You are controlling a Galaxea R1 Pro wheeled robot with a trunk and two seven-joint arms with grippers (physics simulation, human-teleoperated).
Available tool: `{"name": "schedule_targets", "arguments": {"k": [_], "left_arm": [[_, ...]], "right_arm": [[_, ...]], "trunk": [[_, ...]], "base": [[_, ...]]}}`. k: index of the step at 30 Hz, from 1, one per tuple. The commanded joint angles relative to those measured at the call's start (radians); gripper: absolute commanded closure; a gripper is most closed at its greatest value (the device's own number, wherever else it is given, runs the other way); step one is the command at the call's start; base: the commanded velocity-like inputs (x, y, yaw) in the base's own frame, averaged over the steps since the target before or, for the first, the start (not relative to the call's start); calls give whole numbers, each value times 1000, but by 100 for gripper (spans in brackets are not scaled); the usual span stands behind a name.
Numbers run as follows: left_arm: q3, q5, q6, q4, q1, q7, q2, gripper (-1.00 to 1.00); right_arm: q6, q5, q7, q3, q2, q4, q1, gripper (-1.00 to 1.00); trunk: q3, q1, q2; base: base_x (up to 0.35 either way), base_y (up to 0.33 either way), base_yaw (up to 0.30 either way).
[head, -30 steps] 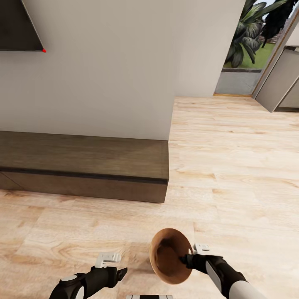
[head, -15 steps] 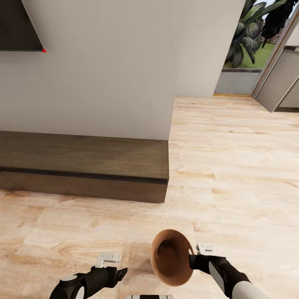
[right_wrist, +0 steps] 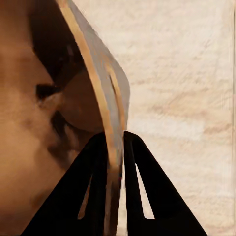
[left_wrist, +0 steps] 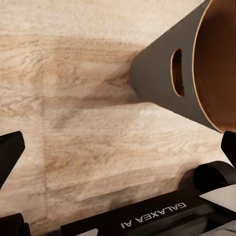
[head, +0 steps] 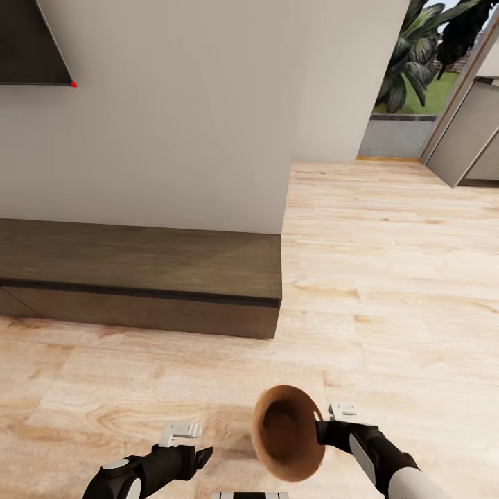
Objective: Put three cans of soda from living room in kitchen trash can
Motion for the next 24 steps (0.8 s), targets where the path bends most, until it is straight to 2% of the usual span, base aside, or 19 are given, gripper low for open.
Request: {"name": "schedule_targets", "arguments": {"k": [1, 3, 5, 6, 7, 10, 13, 15, 17, 21, 24], "left_arm": [[0, 0, 0, 0, 0, 0, 0, -100], [0, 0, 0, 0, 0, 0, 0, -100], [1, 0, 0, 0, 0, 0, 0, -100], [1, 0, 0, 0, 0, 0, 0, -100], [1, -1, 0, 1, 0, 0, 0, -100], [1, -2, 0, 1, 0, 0, 0, -100], [0, -1, 0, 1, 0, 0, -1, -100], [0, -1, 0, 1, 0, 0, -1, -100], [0, -1, 0, 1, 0, 0, -1, -100], [0, -2, 0, 1, 0, 0, -2, -100], [0, -1, 0, 1, 0, 0, -3, -100]], "right_arm": [[2, -7, 8, 4, -7, -34, 0, 100], [14, -10, 41, 4, -22, -114, 1, 100], [40, -13, 115, 4, -51, -161, 1, 100], [74, -16, 227, 2, -84, -183, 2, 100], [370, -11, 461, -10, -216, -597, 25, 100], [486, -12, 462, -34, -217, -874, 137, 100], [536, -10, 461, -93, -212, -1054, 258, 100], [548, -9, 461, -121, -210, -1102, 298, 100], [552, -8, 461, -133, -208, -1127, 315, 100], [579, -10, 462, -144, -207, -1150, 325, 100], [610, -12, 463, -175, -207, -1155, 326, 100]], "trunk": [[0, 0, 0], [0, 0, 0], [0, 0, 0], [0, 0, 0], [0, 0, 0], [0, 0, 0], [0, 0, 0], [0, 0, 0], [0, 0, 0], [0, 0, 0], [0, 0, 0]], "base": [[0, 0, 0], [0, 0, 0], [0, 0, 0], [0, 0, 0], [0, 0, 0], [0, 0, 0], [0, 0, 0], [0, 0, 0], [0, 0, 0], [0, 0, 0], [0, 0, 0]]}}
